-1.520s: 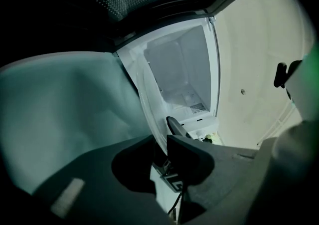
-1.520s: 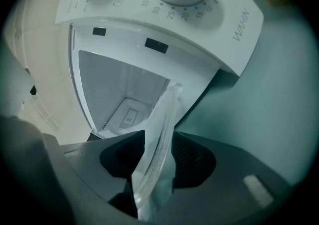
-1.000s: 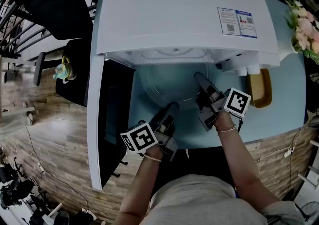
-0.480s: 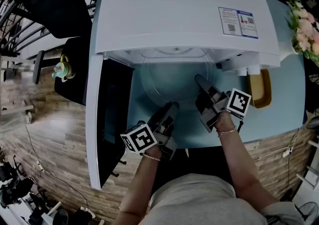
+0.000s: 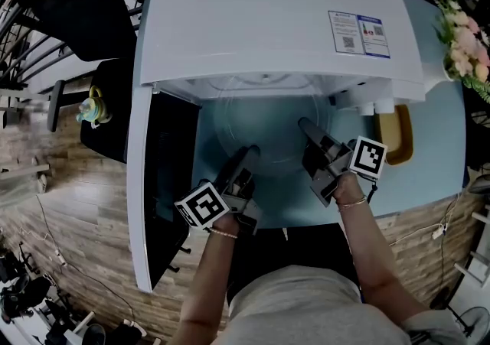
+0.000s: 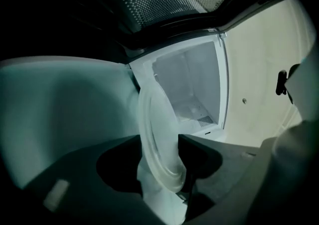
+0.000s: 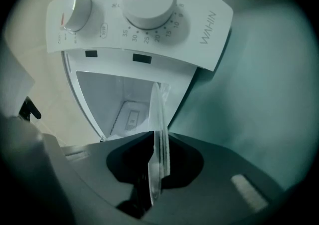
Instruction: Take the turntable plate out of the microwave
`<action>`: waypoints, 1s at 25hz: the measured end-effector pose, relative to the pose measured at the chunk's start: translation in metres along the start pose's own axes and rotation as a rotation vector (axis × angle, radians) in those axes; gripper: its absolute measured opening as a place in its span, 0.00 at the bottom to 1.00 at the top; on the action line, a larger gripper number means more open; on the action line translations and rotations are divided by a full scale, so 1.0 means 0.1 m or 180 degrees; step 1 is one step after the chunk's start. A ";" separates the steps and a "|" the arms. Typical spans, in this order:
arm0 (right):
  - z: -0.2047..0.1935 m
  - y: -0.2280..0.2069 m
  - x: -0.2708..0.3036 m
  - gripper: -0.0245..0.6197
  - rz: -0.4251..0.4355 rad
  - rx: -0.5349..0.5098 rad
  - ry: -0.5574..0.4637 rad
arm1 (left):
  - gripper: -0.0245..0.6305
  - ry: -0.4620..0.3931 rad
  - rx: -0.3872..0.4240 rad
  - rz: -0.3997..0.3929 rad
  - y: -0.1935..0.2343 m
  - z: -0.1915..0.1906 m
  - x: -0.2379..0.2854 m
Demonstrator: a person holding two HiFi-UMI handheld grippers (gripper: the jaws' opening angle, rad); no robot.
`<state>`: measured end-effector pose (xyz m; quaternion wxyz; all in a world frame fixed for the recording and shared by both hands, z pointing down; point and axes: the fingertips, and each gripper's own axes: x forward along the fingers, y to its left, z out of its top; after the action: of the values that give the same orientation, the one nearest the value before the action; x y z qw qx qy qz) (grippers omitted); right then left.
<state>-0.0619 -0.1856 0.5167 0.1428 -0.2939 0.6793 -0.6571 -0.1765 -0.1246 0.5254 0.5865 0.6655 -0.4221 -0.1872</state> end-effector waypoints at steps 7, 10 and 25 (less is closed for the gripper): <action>-0.05 0.03 -0.06 0.13 0.0006 -0.0039 0.0058 | 0.37 -0.0078 -0.0100 0.0054 0.07 0.17 0.04; -0.07 0.04 -0.08 0.13 0.0026 -0.0017 0.0090 | 0.37 -0.0138 -0.0174 0.0045 0.06 0.20 0.06; -0.15 0.08 -0.18 0.12 0.0163 0.0006 0.0260 | 0.32 -0.0229 -0.0600 -0.0242 0.00 0.24 0.16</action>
<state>-0.0581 -0.1629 0.5071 0.1320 -0.2493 0.6912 -0.6653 -0.1850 -0.1516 0.5231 0.6234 0.6158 -0.3979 -0.2718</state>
